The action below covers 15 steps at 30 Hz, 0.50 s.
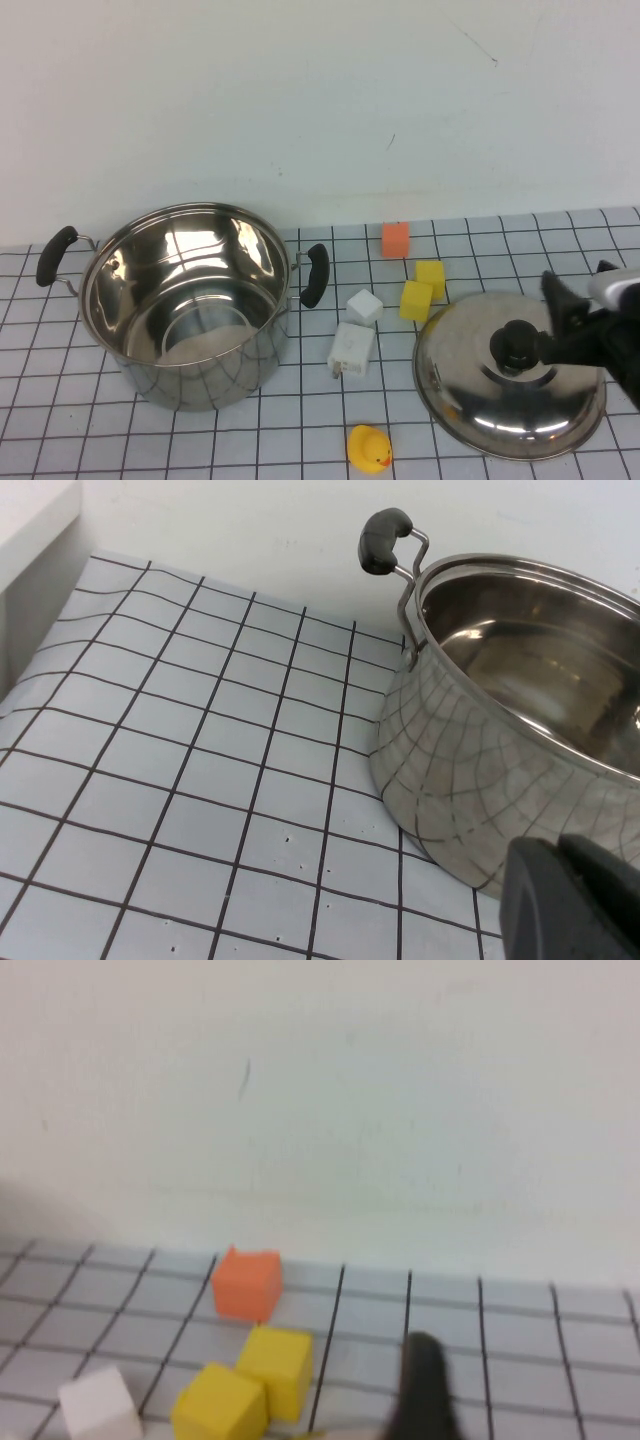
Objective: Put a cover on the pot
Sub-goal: Pick up the pot lid
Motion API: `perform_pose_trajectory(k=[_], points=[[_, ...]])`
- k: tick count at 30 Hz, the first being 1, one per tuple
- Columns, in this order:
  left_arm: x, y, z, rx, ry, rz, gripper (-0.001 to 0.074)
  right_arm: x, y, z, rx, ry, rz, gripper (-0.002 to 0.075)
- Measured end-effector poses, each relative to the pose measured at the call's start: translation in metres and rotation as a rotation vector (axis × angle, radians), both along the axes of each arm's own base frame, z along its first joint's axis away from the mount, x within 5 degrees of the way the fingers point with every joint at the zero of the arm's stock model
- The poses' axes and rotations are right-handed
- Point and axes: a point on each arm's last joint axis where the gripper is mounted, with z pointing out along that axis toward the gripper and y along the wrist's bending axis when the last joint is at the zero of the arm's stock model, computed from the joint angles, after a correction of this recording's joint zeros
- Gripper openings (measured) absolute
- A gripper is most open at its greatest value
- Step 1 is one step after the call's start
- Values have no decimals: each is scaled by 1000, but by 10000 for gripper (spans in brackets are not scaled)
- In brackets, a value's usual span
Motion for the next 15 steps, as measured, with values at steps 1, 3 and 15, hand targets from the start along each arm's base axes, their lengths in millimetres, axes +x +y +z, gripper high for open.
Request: perform_pose_trajectory(k=[1, 3, 15], points=[[0, 0, 0, 0, 0, 0, -3, 3, 2, -6, -1, 19, 1, 497], [0, 0, 0, 0, 0, 0, -3, 10, 7, -18, -8, 54, 10, 555], [0, 0, 0, 0, 0, 0, -3, 43, 26, -86, -76, 199, 38, 598]])
